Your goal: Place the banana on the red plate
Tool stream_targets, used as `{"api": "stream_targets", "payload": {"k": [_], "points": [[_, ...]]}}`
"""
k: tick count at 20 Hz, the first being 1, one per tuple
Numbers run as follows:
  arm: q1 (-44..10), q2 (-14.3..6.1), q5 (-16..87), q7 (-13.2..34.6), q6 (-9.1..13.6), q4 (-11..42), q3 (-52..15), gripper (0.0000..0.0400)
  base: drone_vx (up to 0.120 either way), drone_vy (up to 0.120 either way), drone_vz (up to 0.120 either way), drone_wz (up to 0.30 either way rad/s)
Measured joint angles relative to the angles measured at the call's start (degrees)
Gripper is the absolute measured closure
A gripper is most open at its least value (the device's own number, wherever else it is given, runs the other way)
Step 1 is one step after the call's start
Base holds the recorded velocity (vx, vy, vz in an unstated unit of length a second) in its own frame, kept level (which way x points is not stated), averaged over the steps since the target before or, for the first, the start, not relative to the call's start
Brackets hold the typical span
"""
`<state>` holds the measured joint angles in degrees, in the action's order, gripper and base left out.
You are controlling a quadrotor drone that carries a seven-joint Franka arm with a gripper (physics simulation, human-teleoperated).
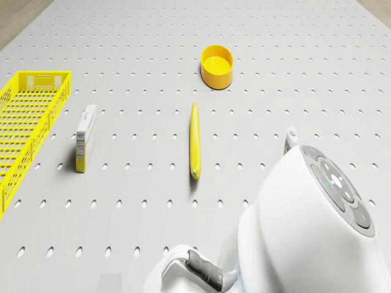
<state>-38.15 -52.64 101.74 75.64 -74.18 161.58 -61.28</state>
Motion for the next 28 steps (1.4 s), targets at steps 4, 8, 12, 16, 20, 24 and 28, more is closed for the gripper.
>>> {"api": "stream_targets", "payload": {"k": [4, 8, 12, 16, 20, 24, 28], "points": [[-9.48, -2.67, 7.80, 6.38, 4.42, 3.02, -5.02, 0.0000, 0.120, 0.000, -0.120, 0.000], [-15.19, -4.85, 10.86, 10.12, 6.69, 4.00, -7.78, 0.0000, 0.120, -0.030, -0.120, 0.000], [-18.39, -6.60, 11.80, 12.28, 7.40, 4.30, -9.36, 0.0000, 0.120, -0.100, -0.120, 0.000], [-20.21, -8.11, 11.83, 13.59, 7.20, 4.35, -10.37, 0.0000, 0.120, 0.000, -0.060, 0.000], [-21.34, -9.48, 11.46, 14.47, 6.54, 4.32, -11.09, 0.0000, 0.120, 0.000, -0.110, 0.000], [-22.12, -10.76, 10.92, 15.12, 5.64, 4.25, -11.65, 0.0000, 0.120, 0.000, -0.120, 0.000], [-22.70, -11.99, 10.32, 15.64, 4.65, 4.17, -12.13, 0.0000, 0.120, 0.000, -0.100, 0.000]]}}
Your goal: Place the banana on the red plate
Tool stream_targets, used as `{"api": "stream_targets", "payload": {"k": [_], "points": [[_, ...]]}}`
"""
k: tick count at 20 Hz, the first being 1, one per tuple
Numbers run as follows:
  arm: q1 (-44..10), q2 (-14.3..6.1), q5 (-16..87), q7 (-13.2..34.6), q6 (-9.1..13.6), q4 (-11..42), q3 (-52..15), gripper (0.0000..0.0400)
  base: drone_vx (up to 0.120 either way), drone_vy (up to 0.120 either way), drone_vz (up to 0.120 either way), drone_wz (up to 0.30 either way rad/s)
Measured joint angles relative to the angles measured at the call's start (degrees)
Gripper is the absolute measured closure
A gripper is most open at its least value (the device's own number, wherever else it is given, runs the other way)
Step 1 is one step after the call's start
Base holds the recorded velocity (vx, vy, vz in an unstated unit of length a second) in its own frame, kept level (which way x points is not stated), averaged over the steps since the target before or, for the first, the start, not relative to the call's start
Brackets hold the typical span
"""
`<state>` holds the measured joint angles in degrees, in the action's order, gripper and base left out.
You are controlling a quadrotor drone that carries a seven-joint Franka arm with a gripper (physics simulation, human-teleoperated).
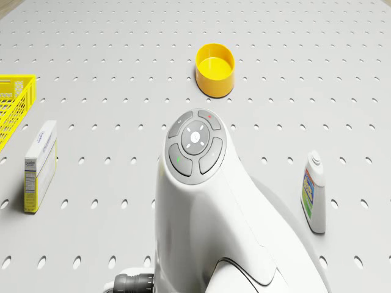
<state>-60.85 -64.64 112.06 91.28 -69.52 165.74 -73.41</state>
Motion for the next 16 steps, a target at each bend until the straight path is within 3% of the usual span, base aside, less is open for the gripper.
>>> {"api": "stream_targets", "payload": {"k": [3, 7, 16], "points": [[-0.37, -0.89, -0.46, 0.34, -0.77, -0.06, -0.32, 0.0000, 0.120, 0.000, 0.000, 0.000], [-0.80, -2.05, -1.07, 0.74, -1.80, -0.15, -0.71, 0.0000, 0.120, 0.080, -0.010, 0.000], [-1.64, -4.53, -2.35, 1.52, -4.05, -0.32, -1.47, 0.0000, 0.120, 0.000, -0.120, 0.000]]}}
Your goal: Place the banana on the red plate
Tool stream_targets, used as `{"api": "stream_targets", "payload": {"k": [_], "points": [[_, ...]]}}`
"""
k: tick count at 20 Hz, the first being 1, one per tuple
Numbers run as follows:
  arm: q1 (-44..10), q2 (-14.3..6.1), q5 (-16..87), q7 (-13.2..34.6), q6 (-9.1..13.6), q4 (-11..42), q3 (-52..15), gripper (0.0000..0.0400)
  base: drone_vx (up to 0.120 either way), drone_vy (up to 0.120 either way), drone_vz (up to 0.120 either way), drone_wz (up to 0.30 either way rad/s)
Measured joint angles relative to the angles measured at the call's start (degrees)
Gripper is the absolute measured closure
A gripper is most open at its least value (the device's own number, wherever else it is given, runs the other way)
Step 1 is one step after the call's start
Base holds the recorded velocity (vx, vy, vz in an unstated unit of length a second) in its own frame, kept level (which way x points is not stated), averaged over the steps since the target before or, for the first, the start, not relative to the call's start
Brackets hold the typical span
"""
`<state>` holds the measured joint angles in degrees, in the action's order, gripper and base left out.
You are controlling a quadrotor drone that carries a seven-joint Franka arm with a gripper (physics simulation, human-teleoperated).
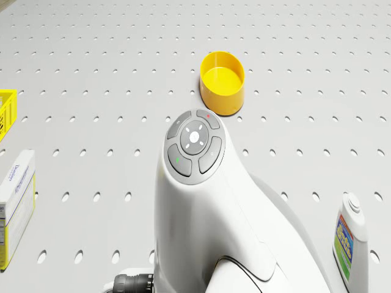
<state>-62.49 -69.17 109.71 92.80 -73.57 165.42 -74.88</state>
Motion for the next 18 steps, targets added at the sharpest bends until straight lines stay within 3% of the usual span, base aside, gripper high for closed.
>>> {"api": "stream_targets", "payload": {"k": [4, 8, 18], "points": [[-0.33, -1.04, -0.53, 0.31, -0.96, -0.07, -0.29, 0.0000, 0.120, 0.000, -0.110, 0.000], [-0.63, -2.05, -1.03, 0.59, -1.89, -0.14, -0.57, 0.0000, 0.120, 0.000, -0.010, 0.000], [-1.31, -4.41, -2.18, 1.22, -4.08, -0.29, -1.16, 0.0000, 0.120, 0.000, -0.104, 0.000]]}}
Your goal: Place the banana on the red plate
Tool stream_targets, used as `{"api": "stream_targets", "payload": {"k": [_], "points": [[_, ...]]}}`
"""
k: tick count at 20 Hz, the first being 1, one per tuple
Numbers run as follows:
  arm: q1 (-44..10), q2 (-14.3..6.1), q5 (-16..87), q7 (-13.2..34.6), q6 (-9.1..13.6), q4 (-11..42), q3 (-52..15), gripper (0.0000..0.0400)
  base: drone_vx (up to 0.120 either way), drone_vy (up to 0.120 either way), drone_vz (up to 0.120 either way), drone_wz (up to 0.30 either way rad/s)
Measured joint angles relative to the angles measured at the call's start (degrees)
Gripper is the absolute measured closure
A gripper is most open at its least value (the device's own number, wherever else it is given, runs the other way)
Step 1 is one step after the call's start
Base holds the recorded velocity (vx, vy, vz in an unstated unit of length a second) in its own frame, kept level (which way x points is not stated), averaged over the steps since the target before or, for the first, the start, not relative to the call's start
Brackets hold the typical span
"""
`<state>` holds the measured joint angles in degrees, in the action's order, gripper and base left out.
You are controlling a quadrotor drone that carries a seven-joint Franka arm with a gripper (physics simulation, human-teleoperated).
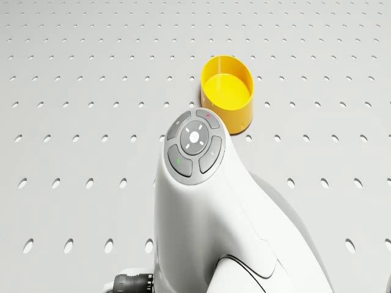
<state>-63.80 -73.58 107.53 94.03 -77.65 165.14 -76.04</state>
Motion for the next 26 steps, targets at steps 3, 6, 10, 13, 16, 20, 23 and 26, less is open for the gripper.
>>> {"api": "stream_targets", "payload": {"k": [3, 6, 10, 13, 16, 20, 23, 26], "points": [[-0.18, -0.67, -0.32, 0.17, -0.62, -0.04, -0.16, 0.0000, 0.120, 0.053, 0.000, 0.000], [-0.36, -1.31, -0.62, 0.33, -1.22, -0.08, -0.31, 0.0000, 0.120, 0.000, -0.120, 0.000], [-0.58, -2.14, -1.01, 0.53, -1.99, -0.13, -0.50, 0.0000, 0.120, 0.000, -0.120, 0.000], [-0.74, -2.75, -1.28, 0.68, -2.55, -0.16, -0.63, 0.0000, 0.120, 0.000, -0.120, 0.000], [-0.89, -3.33, -1.55, 0.81, -3.09, -0.19, -0.75, 0.0000, 0.093, 0.000, 0.000, 0.000], [-1.05, -4.14, -1.54, 0.94, -3.96, -0.28, -0.54, 0.0000, 0.000, 0.000, 0.000, 0.000], [-1.08, -4.92, -0.16, 0.84, -5.20, -0.57, 1.08, 0.0000, 0.000, 0.000, 0.000, 0.000], [-1.16, -5.60, 1.23, 0.75, -6.37, -0.91, 2.69, 0.0000, 0.000, 0.000, 0.000, 0.000]]}}
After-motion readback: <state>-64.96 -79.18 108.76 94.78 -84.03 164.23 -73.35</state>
